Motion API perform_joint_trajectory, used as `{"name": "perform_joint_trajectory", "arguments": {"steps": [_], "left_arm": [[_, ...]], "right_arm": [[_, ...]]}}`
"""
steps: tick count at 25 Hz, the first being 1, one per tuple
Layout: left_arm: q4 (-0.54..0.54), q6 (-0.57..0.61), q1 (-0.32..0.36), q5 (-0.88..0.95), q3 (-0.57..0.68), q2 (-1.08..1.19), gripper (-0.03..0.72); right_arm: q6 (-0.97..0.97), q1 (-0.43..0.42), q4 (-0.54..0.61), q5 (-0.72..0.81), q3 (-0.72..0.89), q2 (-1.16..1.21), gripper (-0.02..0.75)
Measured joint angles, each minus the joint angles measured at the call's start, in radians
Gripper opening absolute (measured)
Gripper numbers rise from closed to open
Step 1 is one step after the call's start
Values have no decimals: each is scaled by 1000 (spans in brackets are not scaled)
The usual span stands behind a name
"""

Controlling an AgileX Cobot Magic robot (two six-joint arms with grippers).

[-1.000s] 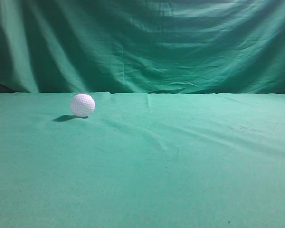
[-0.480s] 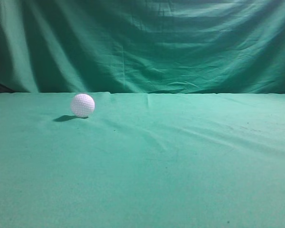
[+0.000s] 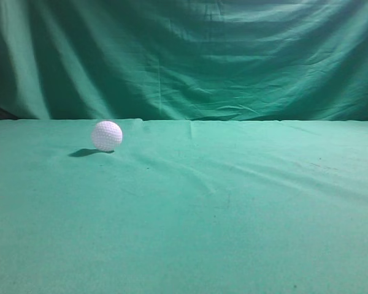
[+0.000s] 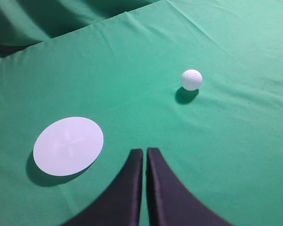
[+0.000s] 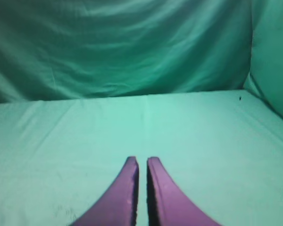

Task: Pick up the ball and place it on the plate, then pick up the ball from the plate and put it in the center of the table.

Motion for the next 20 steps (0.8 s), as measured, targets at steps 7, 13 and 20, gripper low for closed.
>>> {"name": "perform_joint_trajectory", "arguments": {"steps": [7,13,20], "left_arm": [[0,0,0,1,0,0,0],[0,0,0,1,0,0,0],[0,0,0,1,0,0,0]], "right_arm": [[0,0,4,-17,67,0,62],[0,0,10,18,71,0,62],[-9,0,21,135,73,0,62]]}}
